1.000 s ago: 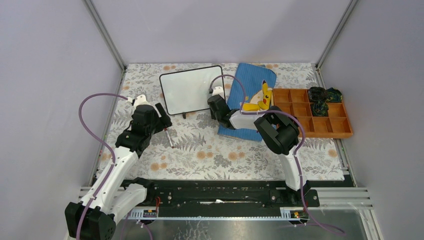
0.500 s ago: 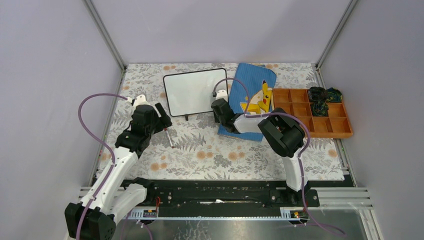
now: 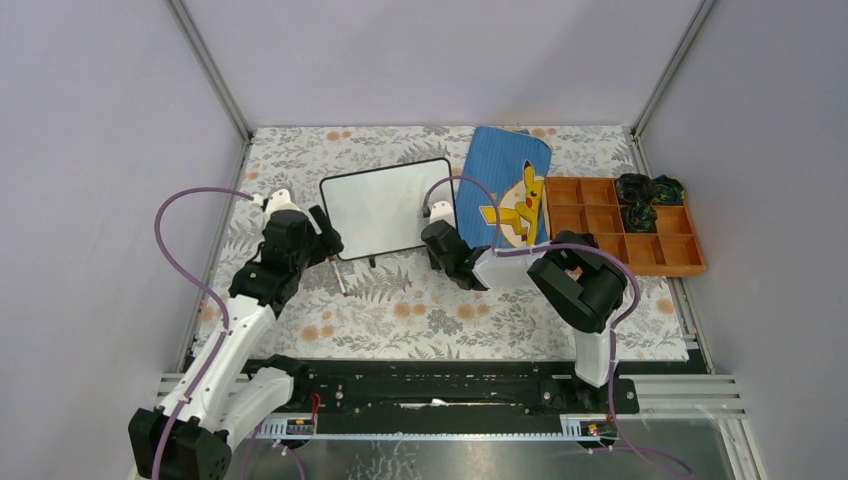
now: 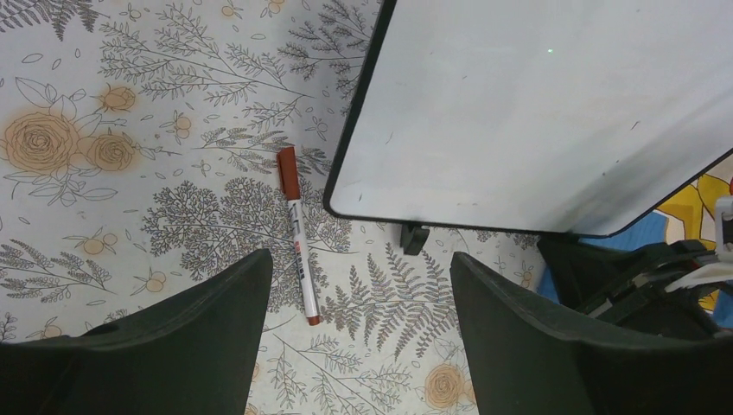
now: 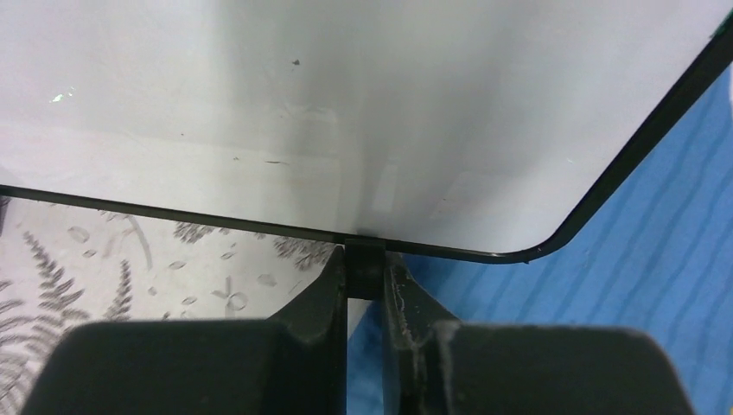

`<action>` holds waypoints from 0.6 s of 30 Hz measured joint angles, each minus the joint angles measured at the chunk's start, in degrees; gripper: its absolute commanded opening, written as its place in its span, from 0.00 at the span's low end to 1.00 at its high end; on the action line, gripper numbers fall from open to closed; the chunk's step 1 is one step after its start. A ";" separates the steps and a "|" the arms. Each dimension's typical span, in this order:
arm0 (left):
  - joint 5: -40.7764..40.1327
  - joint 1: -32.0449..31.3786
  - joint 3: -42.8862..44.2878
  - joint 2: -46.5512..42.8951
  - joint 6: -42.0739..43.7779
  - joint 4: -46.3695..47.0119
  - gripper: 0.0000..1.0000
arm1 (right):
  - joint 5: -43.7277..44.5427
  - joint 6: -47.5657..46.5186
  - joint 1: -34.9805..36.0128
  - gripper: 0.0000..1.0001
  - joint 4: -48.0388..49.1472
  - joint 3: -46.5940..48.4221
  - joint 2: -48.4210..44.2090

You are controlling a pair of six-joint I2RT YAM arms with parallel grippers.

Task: Write a sentence on the whiteboard
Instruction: Move the whiteboard stand to the center of the board.

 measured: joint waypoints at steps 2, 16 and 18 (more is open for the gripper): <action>0.00 0.00 0.00 -0.17 0.00 0.02 0.82 | 0.02 1.09 1.16 0.00 -1.01 -0.07 -0.39; 0.22 -0.42 -0.33 -1.33 0.00 0.28 0.83 | 2.03 10.99 5.18 0.00 -5.25 -0.74 -2.05; 0.35 -0.46 -0.35 -1.33 0.00 0.28 0.82 | 2.62 12.04 5.79 0.00 -5.35 -2.10 -3.08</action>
